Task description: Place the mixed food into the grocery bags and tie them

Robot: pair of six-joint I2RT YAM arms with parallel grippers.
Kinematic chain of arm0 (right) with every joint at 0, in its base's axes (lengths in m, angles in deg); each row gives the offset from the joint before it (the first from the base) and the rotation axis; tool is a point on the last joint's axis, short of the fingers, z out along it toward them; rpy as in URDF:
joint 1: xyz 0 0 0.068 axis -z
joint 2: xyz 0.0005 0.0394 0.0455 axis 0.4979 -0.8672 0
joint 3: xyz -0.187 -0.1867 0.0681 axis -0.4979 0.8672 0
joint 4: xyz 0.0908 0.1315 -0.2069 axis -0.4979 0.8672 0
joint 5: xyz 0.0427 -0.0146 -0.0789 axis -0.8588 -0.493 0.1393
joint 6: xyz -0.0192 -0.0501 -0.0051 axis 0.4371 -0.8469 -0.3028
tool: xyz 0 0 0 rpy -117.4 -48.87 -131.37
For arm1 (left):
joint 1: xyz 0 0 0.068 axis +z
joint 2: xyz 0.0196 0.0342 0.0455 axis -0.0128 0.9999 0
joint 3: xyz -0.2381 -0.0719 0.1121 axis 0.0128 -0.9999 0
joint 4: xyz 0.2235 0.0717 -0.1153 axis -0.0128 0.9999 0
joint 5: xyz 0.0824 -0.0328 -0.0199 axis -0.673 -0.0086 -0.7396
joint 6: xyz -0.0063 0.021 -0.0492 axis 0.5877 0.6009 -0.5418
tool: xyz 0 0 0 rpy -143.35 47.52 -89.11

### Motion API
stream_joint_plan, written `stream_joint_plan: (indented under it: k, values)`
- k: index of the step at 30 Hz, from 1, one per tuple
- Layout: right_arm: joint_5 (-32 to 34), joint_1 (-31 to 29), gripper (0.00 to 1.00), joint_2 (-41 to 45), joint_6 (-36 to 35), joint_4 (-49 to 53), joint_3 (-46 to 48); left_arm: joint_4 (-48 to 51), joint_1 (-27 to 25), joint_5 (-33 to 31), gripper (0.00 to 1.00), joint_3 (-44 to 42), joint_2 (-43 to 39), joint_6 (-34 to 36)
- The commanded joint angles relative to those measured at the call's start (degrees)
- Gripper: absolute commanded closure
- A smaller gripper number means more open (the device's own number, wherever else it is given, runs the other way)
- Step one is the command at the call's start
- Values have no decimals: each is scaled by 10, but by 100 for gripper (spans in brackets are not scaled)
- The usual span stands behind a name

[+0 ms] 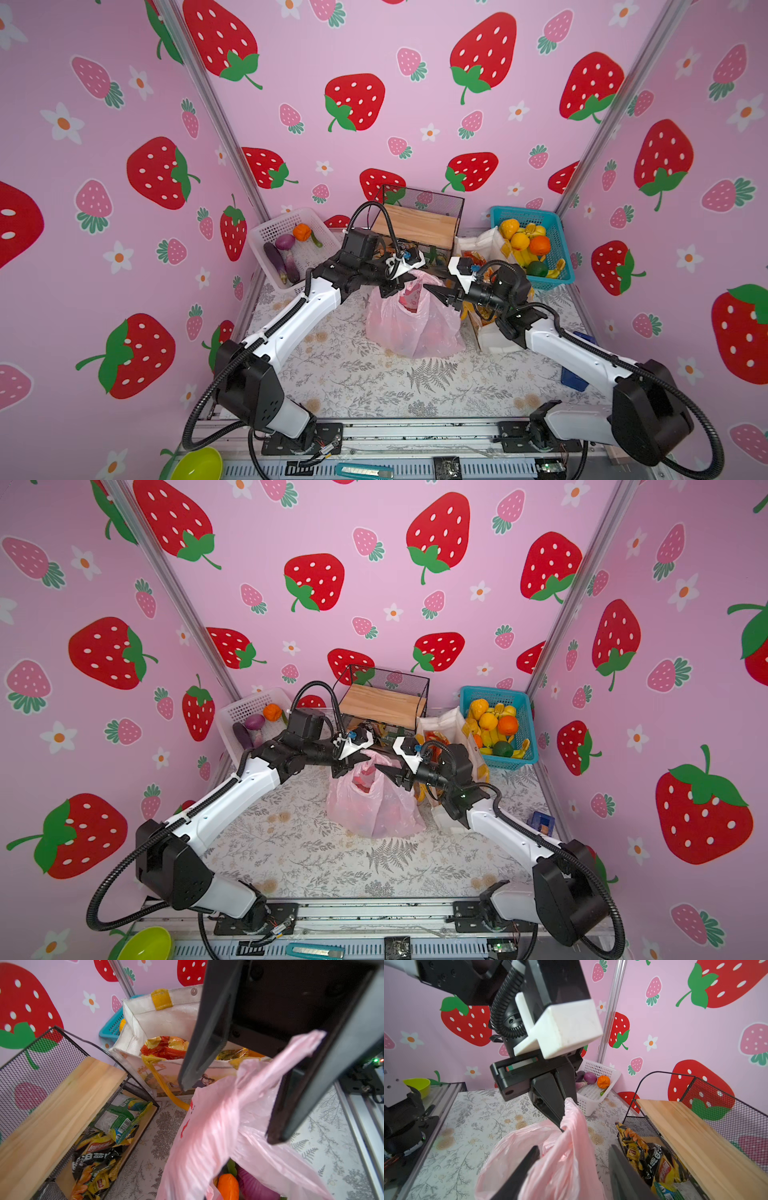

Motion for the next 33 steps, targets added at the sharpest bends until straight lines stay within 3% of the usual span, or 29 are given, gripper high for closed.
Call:
stream_joint_plan:
  k: [1, 7, 16, 23, 25, 26, 29, 33]
  values:
    - [-3, -9, 42, -7, -61, 20, -29, -13, -11, -7, 100, -16, -16, 70]
    - [0, -26, 43, -36, -71, 20, -44, -14, -20, -25, 100, -28, -19, 87]
    - [22, -30, 59, -55, -84, 26, -47, -9, -25, -30, 100, -29, -17, 94]
    - [37, -30, 91, -58, -102, 53, -54, -3, -25, -37, 100, -28, -19, 82]
    - [54, -31, 97, -54, -117, 66, -53, 9, -25, -44, 96, -19, -20, 68]
    - [62, -31, 99, -49, -123, 70, -52, 23, -25, -47, 89, -13, -20, 65]
    - [70, -31, 100, -35, -133, 71, -50, 63, -22, -64, 78, -2, -23, 53]
    - [52, -32, 100, -30, -128, 64, -52, 78, -22, -85, 72, -2, -23, 49]
